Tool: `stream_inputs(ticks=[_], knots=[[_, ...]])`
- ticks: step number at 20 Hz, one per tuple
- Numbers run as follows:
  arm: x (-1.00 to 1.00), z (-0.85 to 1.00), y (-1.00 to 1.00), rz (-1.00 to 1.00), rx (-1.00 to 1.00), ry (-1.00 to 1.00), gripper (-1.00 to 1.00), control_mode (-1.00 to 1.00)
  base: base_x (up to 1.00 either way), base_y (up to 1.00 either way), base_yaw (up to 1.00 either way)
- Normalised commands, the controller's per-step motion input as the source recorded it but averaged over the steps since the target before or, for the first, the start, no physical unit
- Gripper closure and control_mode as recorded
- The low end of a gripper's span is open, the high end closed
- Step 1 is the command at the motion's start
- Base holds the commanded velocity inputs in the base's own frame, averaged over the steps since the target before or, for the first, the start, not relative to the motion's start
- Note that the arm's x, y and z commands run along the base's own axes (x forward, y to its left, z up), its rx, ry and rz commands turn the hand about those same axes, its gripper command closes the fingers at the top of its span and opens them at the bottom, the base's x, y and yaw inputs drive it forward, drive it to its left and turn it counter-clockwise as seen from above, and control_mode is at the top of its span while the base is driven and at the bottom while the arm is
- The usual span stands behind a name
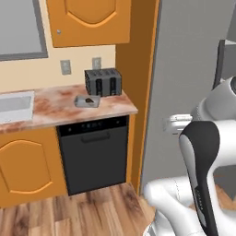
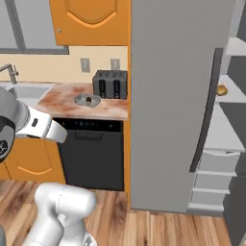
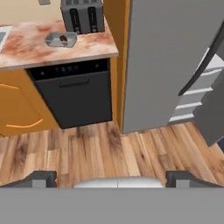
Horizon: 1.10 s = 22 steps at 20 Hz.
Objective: Take the potato and sweet potato out of the freezer and place them in the tupperware container on the counter. Then put the tupperware containing the vegetables back in the freezer.
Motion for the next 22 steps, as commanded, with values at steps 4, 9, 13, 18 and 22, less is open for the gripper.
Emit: stream_inputs(ticks=[4,9,13,18,22], knots=[[0.00,0.00,0.00,0.00,0.00,0.00,-1.00,1.00,0.27,-1.00,0.02],[0.00,0.00,0.00,0.00,0.00,0.00,-1.00,1.00,0.50,-0.99,0.06],[0.00,0.00,0.00,0.00,0.00,0.00,-1.00,1.00,0.76,-0.81,0.08],[0.00,0.00,0.00,0.00,0.00,0.00,-1.00,1.00,0.78,-0.63,0.08],[0.00,0.00,0.00,0.00,0.00,0.00,-1.00,1.00,0.44,-0.65,0.10]])
